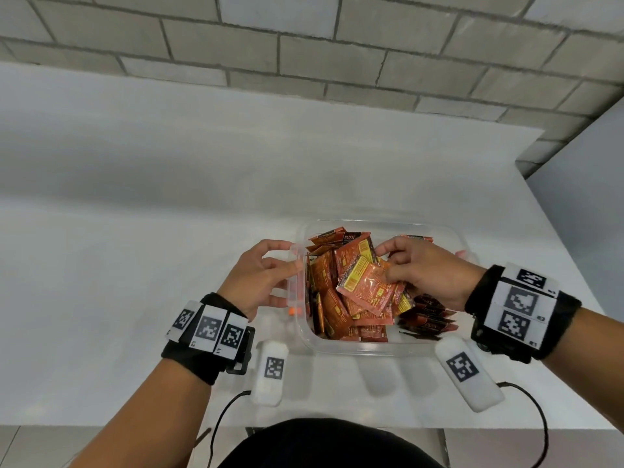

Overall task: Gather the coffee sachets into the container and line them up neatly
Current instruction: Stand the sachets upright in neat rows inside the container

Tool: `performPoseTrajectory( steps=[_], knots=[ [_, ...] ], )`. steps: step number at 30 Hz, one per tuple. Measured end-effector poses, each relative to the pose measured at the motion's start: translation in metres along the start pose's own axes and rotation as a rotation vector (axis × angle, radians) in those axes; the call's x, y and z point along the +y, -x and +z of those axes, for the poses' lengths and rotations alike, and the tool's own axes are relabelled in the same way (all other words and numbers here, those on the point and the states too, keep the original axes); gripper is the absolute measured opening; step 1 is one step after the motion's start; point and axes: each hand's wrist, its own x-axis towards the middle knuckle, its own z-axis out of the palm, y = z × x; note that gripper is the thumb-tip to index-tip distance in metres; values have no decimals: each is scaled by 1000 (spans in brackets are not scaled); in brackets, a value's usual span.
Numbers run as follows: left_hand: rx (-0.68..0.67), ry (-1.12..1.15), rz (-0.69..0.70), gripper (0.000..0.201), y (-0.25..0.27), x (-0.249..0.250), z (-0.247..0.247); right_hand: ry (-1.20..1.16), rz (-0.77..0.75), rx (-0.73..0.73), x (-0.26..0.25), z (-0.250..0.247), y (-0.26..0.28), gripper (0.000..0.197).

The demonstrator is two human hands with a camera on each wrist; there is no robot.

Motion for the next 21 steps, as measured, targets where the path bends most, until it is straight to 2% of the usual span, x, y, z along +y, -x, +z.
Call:
performPoseTrajectory(
  steps=[6,9,12,15,17,21],
  knots=[
    [173,-104,195,25,4,15,0,-163,-61,4,1,-19,10,26],
    [158,-61,288,21,13,33,10,-269,-123,-19,-4,-27,16,29],
    [-3,40,260,42,24,45,35,-355,-208,-60,-13,-31,22,30],
    [-284,174,124,59,30,48,64,-424,-284,-87,-21,-28,25,27],
    [-404,219,74,58,30,49,78,-431,-319,-93,-25,-24,25,24],
    [-472,379,-32,39,23,50,91,-430,-350,-76,-28,-18,28,28]
  ],
)
